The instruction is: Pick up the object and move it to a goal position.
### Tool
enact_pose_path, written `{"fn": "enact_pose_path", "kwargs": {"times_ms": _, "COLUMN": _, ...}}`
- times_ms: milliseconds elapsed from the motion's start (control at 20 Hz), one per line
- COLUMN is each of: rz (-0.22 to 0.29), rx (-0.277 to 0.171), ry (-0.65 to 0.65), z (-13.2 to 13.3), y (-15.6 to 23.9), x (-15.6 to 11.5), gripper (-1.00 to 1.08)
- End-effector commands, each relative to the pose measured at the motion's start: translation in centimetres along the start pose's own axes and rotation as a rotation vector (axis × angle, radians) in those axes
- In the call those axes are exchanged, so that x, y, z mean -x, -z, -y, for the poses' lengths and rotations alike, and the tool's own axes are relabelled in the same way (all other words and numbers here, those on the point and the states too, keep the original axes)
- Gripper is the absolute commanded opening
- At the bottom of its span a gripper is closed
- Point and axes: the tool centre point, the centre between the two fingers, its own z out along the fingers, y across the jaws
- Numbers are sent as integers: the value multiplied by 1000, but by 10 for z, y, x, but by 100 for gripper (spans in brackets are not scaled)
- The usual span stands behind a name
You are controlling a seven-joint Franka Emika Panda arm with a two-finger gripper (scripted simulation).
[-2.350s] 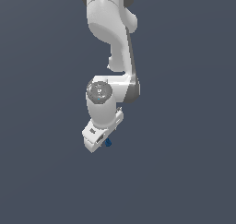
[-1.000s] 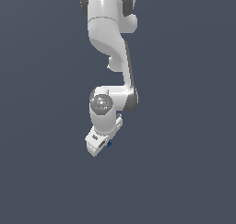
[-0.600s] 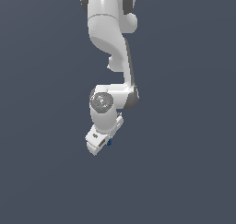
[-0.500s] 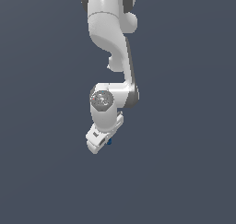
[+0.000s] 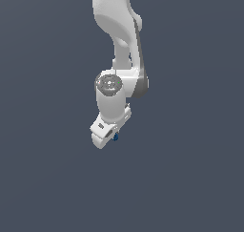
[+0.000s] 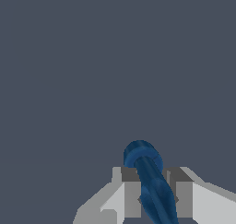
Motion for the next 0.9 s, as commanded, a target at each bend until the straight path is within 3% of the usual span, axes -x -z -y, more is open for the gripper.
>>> {"fn": "enact_pose_path", "kwargs": {"times_ms": 0, "rz": 0, "rx": 1, "ry": 0, "z": 10, "y": 20, "x": 2, "gripper": -100}}
{"fn": "enact_pose_path", "kwargs": {"times_ms": 850, "rz": 1, "rx": 2, "ry": 1, "z": 94, "y": 181, "x": 14, "gripper": -100}}
